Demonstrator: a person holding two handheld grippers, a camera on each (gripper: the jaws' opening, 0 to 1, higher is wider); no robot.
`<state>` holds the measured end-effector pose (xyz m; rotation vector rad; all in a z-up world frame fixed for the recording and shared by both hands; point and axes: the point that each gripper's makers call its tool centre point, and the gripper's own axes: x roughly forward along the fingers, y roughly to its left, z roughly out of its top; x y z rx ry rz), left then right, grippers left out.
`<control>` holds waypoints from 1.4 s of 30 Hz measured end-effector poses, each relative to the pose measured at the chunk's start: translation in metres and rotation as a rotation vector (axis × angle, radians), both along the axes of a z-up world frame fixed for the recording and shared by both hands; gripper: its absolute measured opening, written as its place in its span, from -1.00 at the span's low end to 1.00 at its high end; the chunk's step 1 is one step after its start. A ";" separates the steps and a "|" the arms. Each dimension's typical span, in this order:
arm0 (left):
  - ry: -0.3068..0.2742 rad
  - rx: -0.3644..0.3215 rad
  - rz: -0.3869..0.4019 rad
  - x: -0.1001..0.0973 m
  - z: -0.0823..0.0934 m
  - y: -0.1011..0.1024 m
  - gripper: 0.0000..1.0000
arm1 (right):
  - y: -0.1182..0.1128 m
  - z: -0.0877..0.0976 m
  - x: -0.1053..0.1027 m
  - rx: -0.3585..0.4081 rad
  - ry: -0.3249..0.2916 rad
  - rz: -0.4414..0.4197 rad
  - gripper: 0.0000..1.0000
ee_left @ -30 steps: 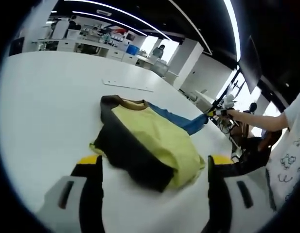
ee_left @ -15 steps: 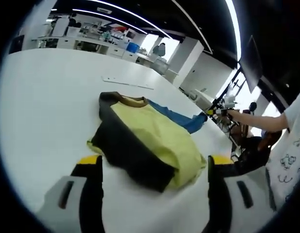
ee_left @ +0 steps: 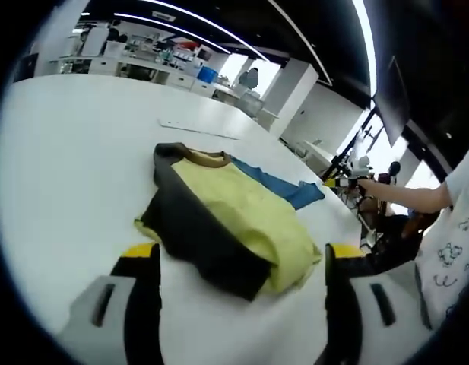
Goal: Fold the garment on the visible template until the final outline fits inside the template.
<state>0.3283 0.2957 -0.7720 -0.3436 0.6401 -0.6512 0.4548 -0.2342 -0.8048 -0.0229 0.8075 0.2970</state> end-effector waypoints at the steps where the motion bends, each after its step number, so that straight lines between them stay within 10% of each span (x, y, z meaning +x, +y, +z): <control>1: 0.000 0.000 0.001 0.000 0.000 0.000 0.74 | -0.001 -0.004 -0.002 0.004 0.017 -0.017 -0.38; 14: 0.001 -0.006 0.021 -0.004 0.001 0.006 0.73 | -0.010 -0.030 -0.016 0.009 0.088 -0.087 -0.50; 21: 0.002 -0.007 0.023 -0.005 0.002 0.006 0.73 | -0.014 -0.031 -0.020 0.016 0.094 -0.117 -1.00; 42: -0.008 -0.021 0.020 -0.013 0.002 0.003 0.71 | -0.016 -0.026 -0.066 0.048 0.118 -0.144 -1.00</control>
